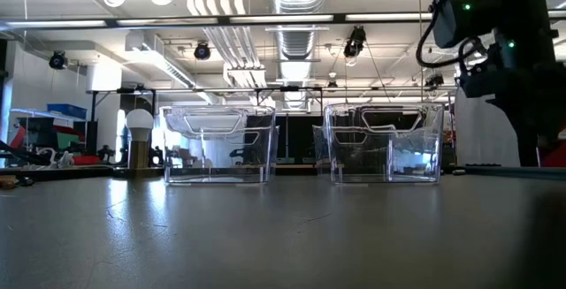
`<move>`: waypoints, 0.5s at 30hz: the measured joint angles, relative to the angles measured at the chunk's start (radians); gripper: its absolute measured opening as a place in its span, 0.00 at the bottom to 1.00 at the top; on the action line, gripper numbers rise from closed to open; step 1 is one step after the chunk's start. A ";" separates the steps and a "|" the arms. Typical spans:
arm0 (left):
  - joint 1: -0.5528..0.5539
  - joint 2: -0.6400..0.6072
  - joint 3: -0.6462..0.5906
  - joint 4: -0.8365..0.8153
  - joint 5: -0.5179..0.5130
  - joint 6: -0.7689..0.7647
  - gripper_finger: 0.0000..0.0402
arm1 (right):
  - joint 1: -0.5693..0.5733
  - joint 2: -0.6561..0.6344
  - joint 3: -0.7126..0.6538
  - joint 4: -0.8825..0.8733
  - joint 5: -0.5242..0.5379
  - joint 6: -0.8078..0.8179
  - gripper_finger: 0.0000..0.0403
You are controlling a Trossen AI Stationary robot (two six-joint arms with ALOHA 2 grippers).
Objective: Sort batteries
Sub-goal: Put the white battery into the right transparent bin
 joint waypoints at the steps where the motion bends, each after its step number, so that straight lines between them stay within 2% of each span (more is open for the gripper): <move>1: 0.000 -0.002 0.000 0.000 0.000 0.000 0.22 | -0.010 0.000 0.020 -0.027 0.011 -0.018 0.49; 9: 0.000 -0.008 0.000 -0.005 0.000 0.016 0.22 | -0.094 0.003 0.240 -0.102 0.145 -0.123 0.47; 15: 0.000 -0.008 0.000 -0.005 0.000 0.026 0.22 | -0.152 0.088 0.421 -0.097 0.212 -0.219 0.47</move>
